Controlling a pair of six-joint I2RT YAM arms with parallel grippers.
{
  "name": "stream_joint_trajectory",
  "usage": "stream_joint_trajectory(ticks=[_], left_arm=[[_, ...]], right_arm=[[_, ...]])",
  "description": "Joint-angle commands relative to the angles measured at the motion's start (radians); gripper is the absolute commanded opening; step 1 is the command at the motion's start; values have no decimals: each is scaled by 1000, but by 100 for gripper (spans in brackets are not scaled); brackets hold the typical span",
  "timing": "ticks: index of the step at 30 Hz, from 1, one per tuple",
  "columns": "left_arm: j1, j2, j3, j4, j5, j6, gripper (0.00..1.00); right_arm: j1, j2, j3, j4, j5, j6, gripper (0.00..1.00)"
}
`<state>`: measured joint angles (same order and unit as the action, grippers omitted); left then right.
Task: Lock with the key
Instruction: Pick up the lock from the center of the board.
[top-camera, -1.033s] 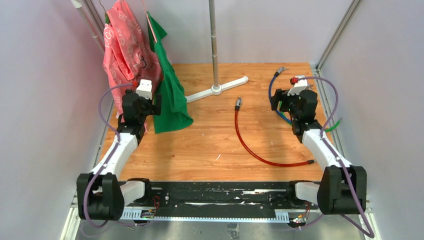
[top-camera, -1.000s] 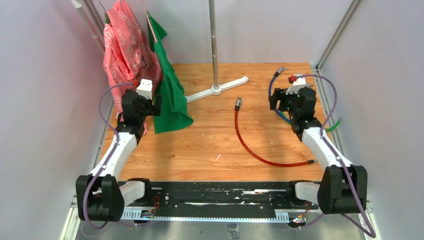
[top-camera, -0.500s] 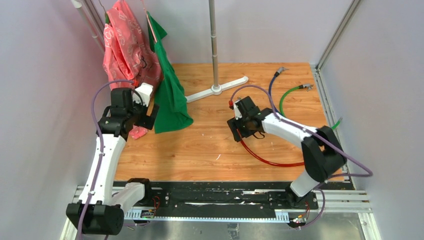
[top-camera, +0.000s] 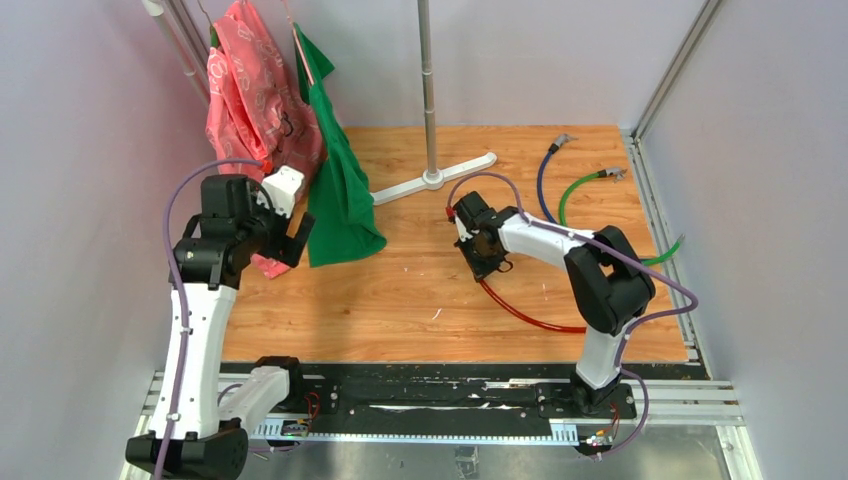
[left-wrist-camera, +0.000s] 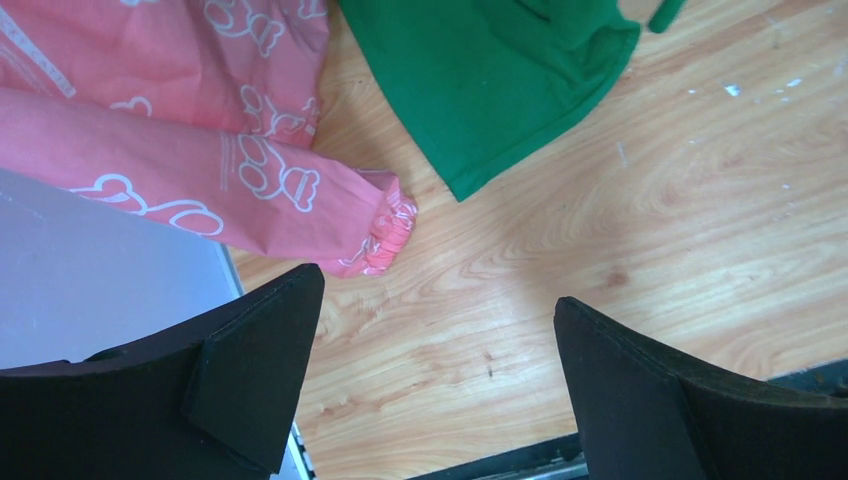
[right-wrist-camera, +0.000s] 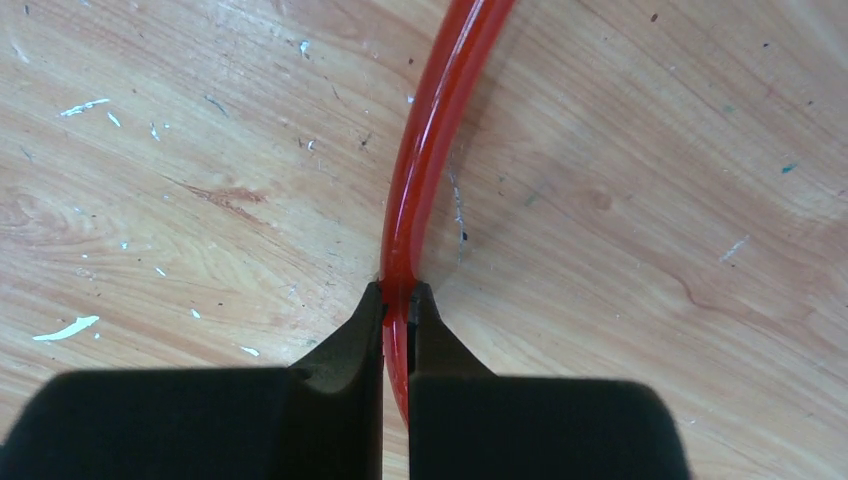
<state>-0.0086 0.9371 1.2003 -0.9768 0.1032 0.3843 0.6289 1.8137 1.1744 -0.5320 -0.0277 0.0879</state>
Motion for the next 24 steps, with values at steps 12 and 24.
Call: stream_joint_trajectory(ticks=[12, 24], left_arm=[[-60, 44, 279, -225, 636, -77, 64], [-629, 374, 297, -26, 360, -495, 67]], right_arm=[[161, -355, -364, 564, 78, 172, 0], [193, -466, -555, 875, 108, 348, 0]])
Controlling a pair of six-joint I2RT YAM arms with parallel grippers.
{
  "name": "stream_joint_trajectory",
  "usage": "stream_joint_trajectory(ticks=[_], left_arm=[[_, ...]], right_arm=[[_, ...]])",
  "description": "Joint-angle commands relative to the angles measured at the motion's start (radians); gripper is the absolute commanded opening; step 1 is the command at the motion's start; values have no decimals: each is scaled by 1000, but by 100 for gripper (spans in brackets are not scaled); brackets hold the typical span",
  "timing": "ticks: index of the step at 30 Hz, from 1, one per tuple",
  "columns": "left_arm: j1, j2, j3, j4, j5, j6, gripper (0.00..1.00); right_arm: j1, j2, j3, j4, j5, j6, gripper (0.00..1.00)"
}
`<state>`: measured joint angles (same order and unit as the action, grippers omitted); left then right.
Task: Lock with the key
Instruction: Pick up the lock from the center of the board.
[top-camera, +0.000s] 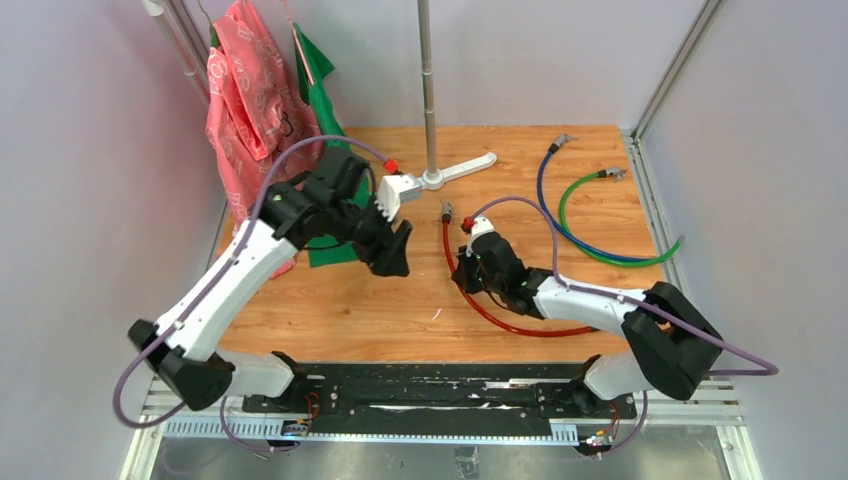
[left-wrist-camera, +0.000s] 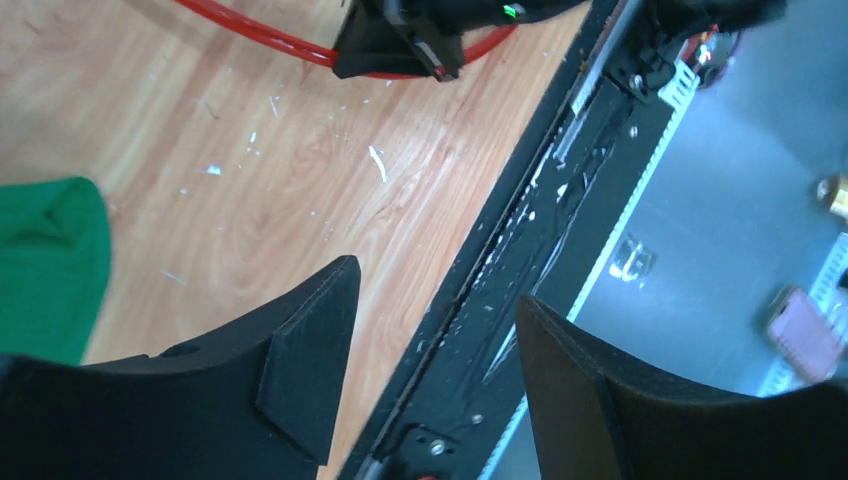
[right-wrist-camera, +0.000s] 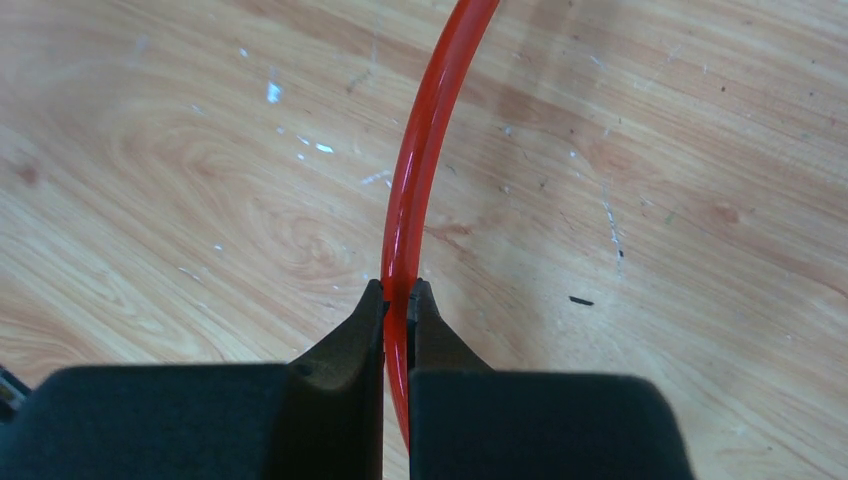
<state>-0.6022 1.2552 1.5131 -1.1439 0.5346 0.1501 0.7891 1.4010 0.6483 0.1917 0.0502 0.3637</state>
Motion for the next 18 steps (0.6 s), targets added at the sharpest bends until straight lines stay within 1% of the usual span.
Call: stream_joint_trajectory(ticks=[1, 2, 5, 7, 10, 13, 18], left_arm=[[-42, 65, -62, 218, -100, -331, 69], [-45, 76, -99, 313, -135, -397, 70], [-46, 144, -181, 478, -144, -521, 77], [-46, 232, -196, 528, -152, -572, 81], [-45, 311, -233, 603, -170, -617, 87], [-45, 353, -276, 693, -174, -647, 92], [-45, 423, -302, 755, -195, -677, 92]], right_arm=[[38, -61, -38, 161, 39, 78, 0], [42, -68, -46, 169, 43, 81, 0], [56, -80, -60, 182, 45, 98, 0], [68, -83, -63, 179, 49, 105, 0], [80, -94, -68, 175, 55, 105, 0], [89, -108, -72, 176, 60, 101, 0], [99, -112, -69, 169, 68, 83, 0]])
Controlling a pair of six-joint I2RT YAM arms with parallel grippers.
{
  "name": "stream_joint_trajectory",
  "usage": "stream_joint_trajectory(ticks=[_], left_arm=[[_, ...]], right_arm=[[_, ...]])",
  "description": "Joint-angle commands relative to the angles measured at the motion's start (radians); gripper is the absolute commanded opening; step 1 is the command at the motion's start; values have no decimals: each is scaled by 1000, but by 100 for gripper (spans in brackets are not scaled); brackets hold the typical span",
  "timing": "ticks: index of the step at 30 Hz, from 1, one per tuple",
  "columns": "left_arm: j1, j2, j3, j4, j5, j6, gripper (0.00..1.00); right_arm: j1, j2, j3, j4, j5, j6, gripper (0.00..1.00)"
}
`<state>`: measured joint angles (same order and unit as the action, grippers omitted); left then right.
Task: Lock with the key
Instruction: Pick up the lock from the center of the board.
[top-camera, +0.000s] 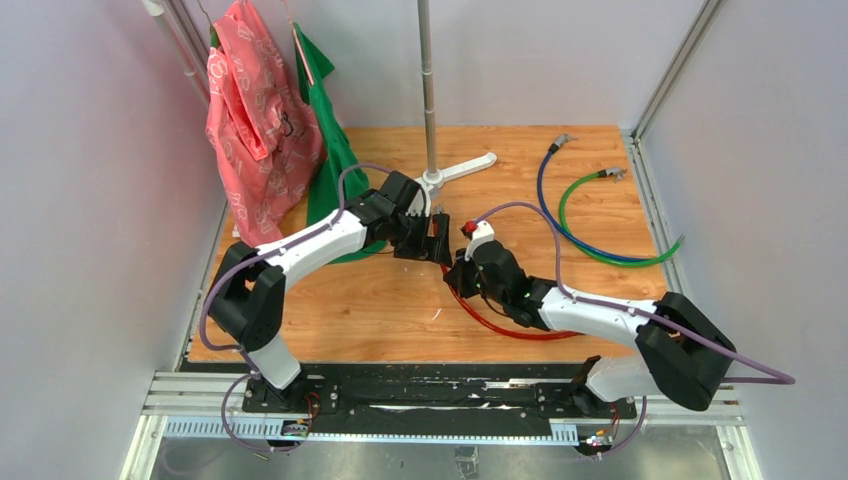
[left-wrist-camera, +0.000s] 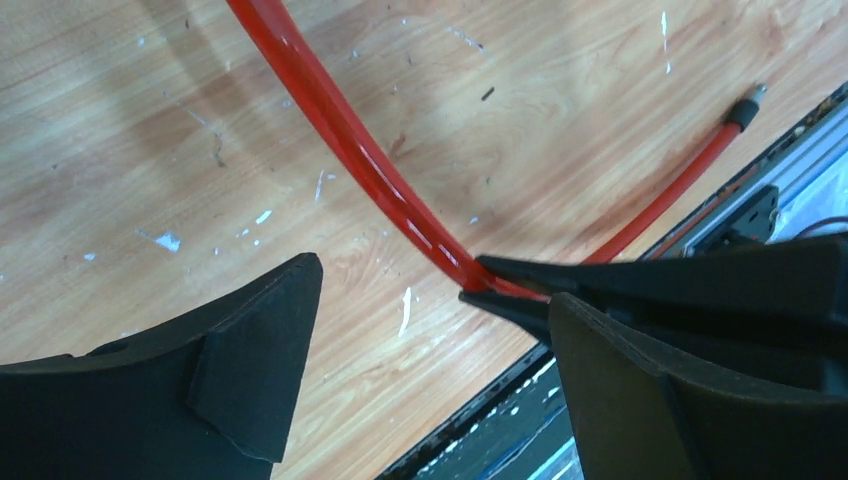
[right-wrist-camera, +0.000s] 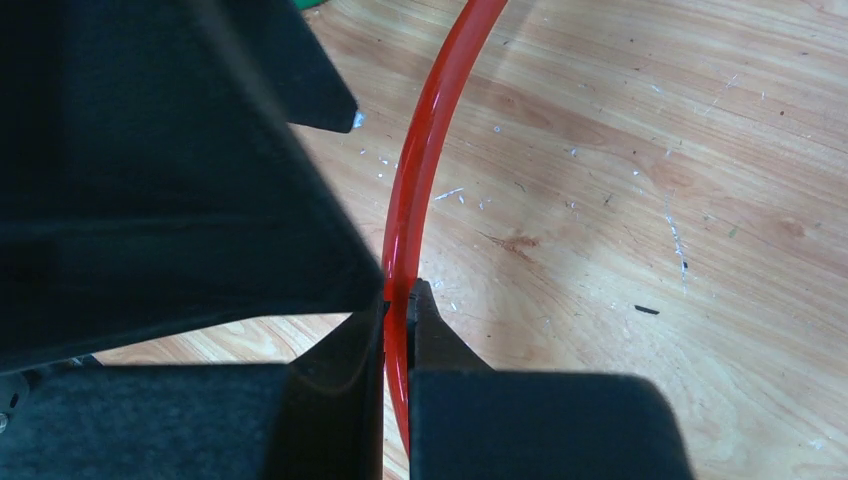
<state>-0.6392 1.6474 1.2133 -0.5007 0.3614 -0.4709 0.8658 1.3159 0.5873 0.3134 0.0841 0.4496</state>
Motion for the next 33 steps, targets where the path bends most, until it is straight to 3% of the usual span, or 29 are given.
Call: stream_joint_trajectory(ticks=[1, 11, 14, 17, 18, 19, 21, 23, 26, 30, 33], left_arm=[[-8, 44, -3, 118, -20, -61, 91], [-7, 111, -28, 210, 3, -123, 62], [-7, 113, -47, 232, 13, -141, 45], [-7, 120, -51, 237, 39, -147, 12], [-7, 122, -51, 234, 46, -148, 6], [-7, 122, -51, 232, 52, -147, 1], [-5, 118, -51, 231, 59, -146, 0], [2, 102, -50, 235, 59, -143, 0], [14, 69, -41, 225, 31, -87, 0], [20, 3, -41, 214, -22, 38, 0], [23, -58, -53, 200, -61, 135, 0]], right_arm=[[25, -27, -10, 49, 35, -6, 0], [36, -34, -15, 52, 21, -30, 0], [36, -38, -14, 48, 27, -39, 0], [36, -34, -7, 35, 24, -55, 0], [37, -34, -5, 29, 22, -60, 0], [36, -36, -2, 21, 17, -72, 0], [36, -43, 11, -19, 15, -91, 1], [35, -55, 41, -92, 17, -109, 28], [28, -107, 70, -200, -6, -118, 60], [-23, -231, 74, -355, -30, -57, 79], [-86, -352, 50, -529, 97, 101, 96]])
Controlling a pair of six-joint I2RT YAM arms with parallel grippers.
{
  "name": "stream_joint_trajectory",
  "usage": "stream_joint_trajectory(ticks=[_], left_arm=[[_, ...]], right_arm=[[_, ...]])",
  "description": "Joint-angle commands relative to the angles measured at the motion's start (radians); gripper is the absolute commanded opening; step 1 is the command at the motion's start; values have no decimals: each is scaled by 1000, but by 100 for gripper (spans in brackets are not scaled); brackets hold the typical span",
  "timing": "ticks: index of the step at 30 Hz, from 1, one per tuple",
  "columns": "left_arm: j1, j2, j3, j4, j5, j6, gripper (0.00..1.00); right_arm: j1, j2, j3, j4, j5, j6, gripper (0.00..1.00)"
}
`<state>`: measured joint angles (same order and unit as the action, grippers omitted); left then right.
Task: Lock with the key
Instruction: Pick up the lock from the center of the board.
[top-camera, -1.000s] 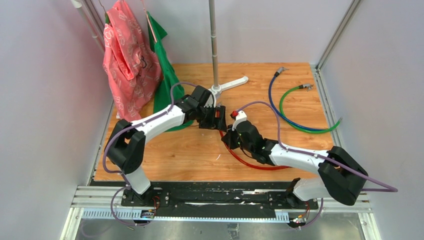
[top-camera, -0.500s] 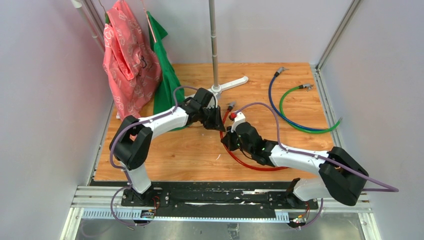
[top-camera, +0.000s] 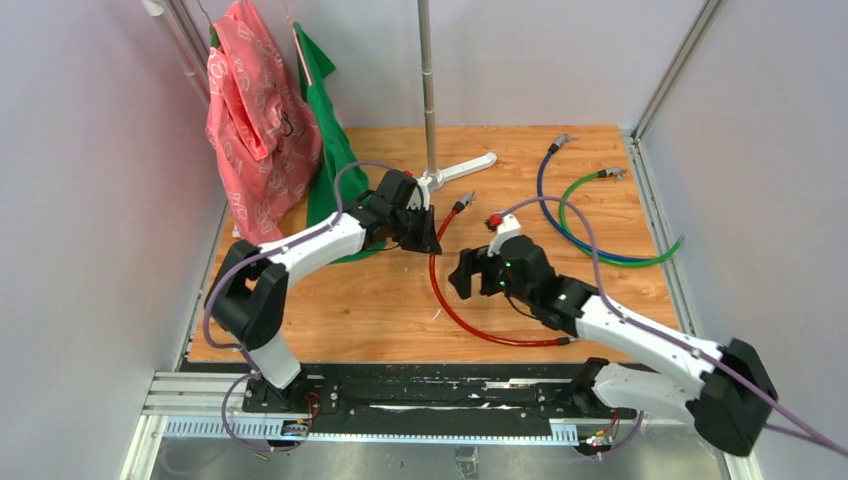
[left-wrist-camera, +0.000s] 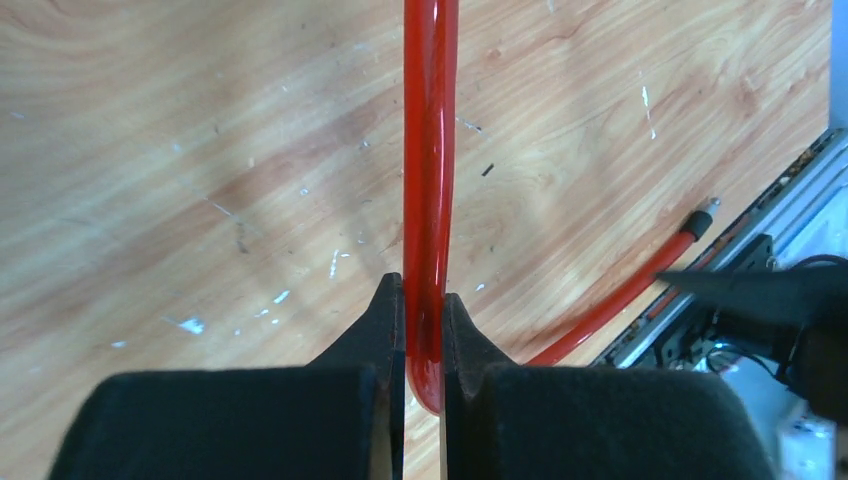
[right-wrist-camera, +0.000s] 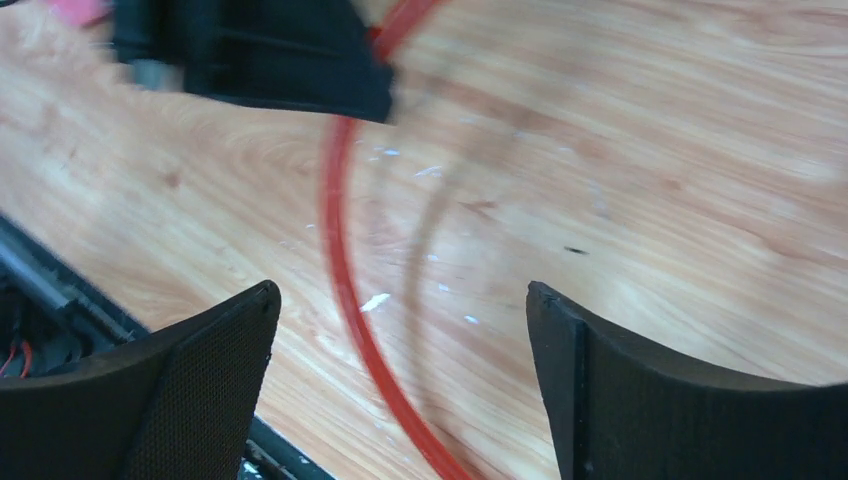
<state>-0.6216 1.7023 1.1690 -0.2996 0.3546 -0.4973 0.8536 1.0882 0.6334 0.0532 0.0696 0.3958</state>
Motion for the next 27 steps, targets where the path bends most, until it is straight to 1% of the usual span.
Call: stream_joint_trajectory(ticks=[1, 3, 5, 7, 9, 12, 17, 19, 22, 27], left_arm=[[6, -133, -24, 0, -73, 189, 0], [6, -176, -58, 7, -97, 223, 0], [6, -215, -97, 18, -109, 243, 0], [6, -238, -130, 22, -114, 255, 0], [6, -254, -145, 23, -115, 265, 0], [6, -278, -161, 26, -121, 281, 0], [6, -316, -174, 11, -122, 290, 0], [6, -326, -179, 3, -116, 292, 0], [6, -334, -189, -1, -105, 293, 0], [6, -341, -201, -2, -77, 289, 0]], right_arm=[[-97, -167, -13, -332, 160, 250, 99], [-137, -248, -45, -493, 245, 418, 98], [-158, -329, -74, -673, 294, 592, 92], [-159, -380, -87, -790, 283, 761, 85], [-159, -409, -91, -859, 249, 830, 83], [-159, -392, -79, -958, 209, 904, 81], [-160, -258, -31, -1155, 188, 1030, 75], [-159, -198, -26, -1167, 170, 1058, 74], [-159, -105, -32, -1138, 136, 1096, 73], [-159, -1, -30, -1043, 159, 1081, 72]])
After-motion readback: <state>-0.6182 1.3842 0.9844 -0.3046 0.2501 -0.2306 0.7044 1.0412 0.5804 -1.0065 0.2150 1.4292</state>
